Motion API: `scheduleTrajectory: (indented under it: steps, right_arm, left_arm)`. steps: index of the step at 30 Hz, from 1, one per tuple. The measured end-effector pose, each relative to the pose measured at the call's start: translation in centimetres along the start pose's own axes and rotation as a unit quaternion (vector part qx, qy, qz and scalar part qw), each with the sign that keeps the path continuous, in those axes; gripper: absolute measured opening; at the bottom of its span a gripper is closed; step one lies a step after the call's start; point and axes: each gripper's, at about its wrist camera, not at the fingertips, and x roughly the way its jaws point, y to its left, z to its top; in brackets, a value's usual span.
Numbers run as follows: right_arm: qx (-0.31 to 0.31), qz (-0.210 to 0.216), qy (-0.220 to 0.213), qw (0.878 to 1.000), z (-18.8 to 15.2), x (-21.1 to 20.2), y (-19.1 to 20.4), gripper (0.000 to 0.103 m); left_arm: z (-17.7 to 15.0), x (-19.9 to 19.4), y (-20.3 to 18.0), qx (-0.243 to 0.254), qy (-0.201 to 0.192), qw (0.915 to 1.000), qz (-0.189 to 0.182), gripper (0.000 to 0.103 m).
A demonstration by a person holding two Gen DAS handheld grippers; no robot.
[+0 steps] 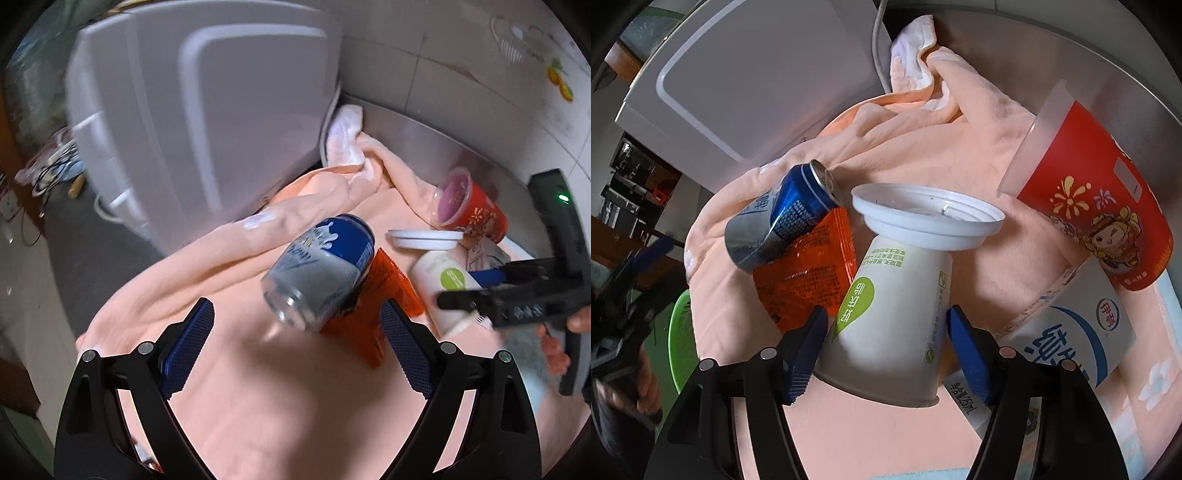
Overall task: Collect trash
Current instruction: 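Grasp the blue-silver can with the left tool while the right tool grasps the white paper cup, then carry the can and paper cup to the basket and release both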
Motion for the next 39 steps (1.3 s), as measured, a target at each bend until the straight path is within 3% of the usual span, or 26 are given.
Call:
scheduleTrajectory:
  steps: [12,26,34,39]
  right_arm:
    - [-0.021,0.011,0.010,1.000,-0.8,-0.2,0.7,0.063]
    - [-0.029,0.008,0.020,0.999,-0.6,0.6,1.5,0.064]
    - [-0.032,0.012,0.015,0.999,-0.9,0.6,2.1,0.063]
    - [-0.035,0.027,0.005,0.999,-1.4,-0.2,2.6,0.062]
  left_arm:
    - [2.6,6.7,-0.3,0.040,0.058,0.9971,-0.030,0.090]
    - [2.8,9.8,-1.9,0.068,0.093,0.9919,-0.051,0.087]
    - [2.9,9.4,-1.5,0.042,0.082,0.9949,-0.043,0.084]
    - [2.4,7.2,-0.8,0.016,0.059,0.9975,-0.036,0.081]
